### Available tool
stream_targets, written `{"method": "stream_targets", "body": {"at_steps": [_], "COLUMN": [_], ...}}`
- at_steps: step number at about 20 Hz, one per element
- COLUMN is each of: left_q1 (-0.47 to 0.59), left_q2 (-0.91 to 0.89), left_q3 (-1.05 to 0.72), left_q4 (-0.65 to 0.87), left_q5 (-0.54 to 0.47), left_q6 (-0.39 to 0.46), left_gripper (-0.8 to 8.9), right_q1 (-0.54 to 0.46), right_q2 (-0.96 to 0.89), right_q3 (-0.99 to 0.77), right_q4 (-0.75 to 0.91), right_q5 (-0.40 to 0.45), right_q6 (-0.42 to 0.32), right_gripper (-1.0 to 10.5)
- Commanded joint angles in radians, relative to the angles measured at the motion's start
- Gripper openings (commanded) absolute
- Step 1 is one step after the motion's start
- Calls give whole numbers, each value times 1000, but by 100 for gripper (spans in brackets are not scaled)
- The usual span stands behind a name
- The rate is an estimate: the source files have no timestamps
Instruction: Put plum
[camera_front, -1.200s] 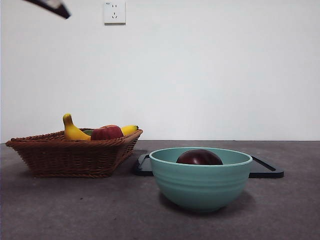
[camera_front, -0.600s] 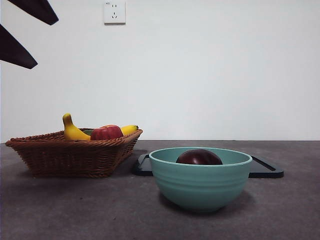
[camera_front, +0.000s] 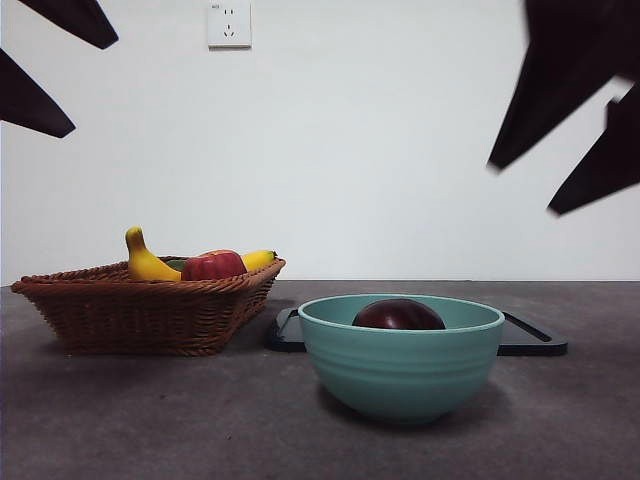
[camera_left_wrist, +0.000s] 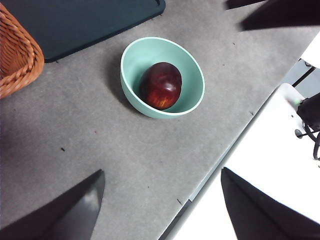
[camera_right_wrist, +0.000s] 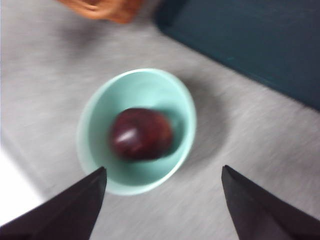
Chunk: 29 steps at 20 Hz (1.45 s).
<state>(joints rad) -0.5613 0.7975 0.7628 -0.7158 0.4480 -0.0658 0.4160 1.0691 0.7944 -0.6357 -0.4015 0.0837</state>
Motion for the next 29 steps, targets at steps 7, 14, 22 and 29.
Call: {"method": "stream_targets", "body": {"at_steps": [7,14,22,29], "left_q1": [-8,-8,-8,-8], "left_q2": [5,5,5,5], "left_q3": [8,8,8,8], "left_q4": [5,5,6,5], "left_q5": [5,5,5,5], "left_q6": [2,2,7,8], "left_gripper": [374,374,374,374], "right_q1": [109,112,112,89], "right_q2": [269,386,372,370], "right_q3": [2,2,11,123], "right_q4": [207,266,291,281], "right_q5": [146,167,155,194], "right_q6": [48,48,71,101], "right_gripper": [293,166,8,8]}}
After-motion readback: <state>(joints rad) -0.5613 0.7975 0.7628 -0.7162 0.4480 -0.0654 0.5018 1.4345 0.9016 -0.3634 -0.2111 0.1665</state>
